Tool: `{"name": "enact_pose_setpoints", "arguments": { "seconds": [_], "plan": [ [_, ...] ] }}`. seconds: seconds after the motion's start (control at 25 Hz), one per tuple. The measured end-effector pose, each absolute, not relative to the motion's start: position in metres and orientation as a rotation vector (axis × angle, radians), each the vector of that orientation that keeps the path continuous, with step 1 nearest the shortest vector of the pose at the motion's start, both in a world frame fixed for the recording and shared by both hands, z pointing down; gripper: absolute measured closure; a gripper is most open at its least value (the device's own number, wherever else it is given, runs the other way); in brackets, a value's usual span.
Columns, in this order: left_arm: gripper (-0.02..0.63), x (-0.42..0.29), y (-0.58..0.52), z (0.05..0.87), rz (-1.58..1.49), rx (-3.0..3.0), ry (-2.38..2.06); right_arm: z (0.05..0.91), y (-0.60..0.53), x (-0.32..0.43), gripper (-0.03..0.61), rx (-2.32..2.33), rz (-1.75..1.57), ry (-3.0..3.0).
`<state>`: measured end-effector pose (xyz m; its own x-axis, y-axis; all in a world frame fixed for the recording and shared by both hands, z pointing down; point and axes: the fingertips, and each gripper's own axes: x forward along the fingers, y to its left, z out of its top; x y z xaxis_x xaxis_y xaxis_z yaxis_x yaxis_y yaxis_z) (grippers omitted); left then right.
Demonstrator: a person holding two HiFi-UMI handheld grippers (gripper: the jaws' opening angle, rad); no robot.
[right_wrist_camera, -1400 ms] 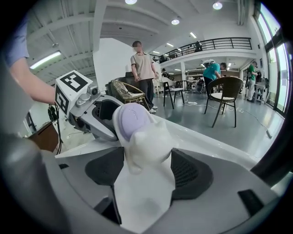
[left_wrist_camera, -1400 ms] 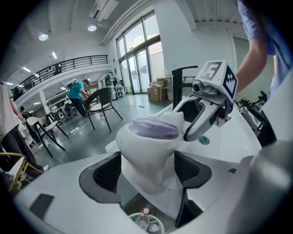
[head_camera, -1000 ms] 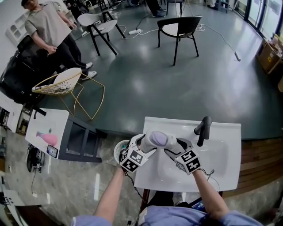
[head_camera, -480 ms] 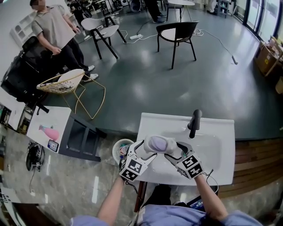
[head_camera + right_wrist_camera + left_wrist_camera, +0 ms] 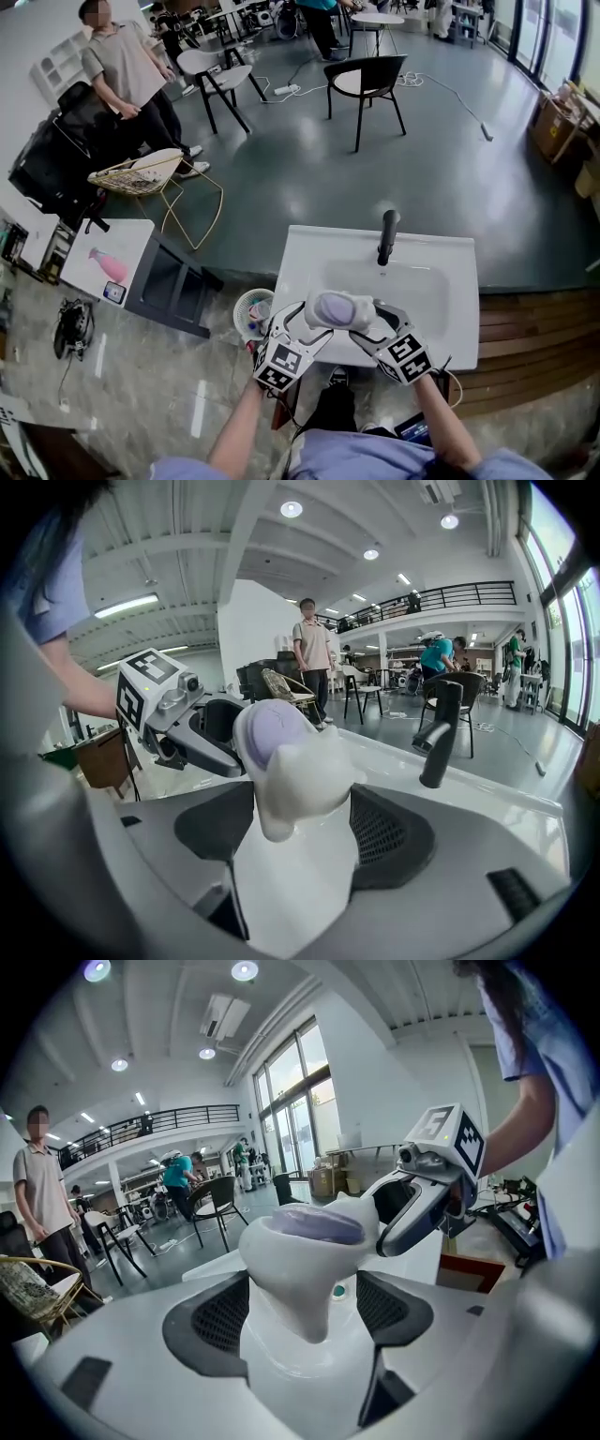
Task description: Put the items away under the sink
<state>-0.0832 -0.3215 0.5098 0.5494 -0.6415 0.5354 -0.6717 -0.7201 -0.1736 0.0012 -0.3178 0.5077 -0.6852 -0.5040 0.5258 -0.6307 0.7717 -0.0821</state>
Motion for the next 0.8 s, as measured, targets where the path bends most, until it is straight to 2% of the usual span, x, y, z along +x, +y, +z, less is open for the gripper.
{"name": "enact_pose_setpoints", "arguments": {
  "seconds": [0.8],
  "plan": [
    [0.247, 0.008, -0.162, 0.495, 0.892, 2.744, -1.191, 0.493, -0.159, 0.092, 0.245, 0.868, 0.312, -2.503]
  ]
}}
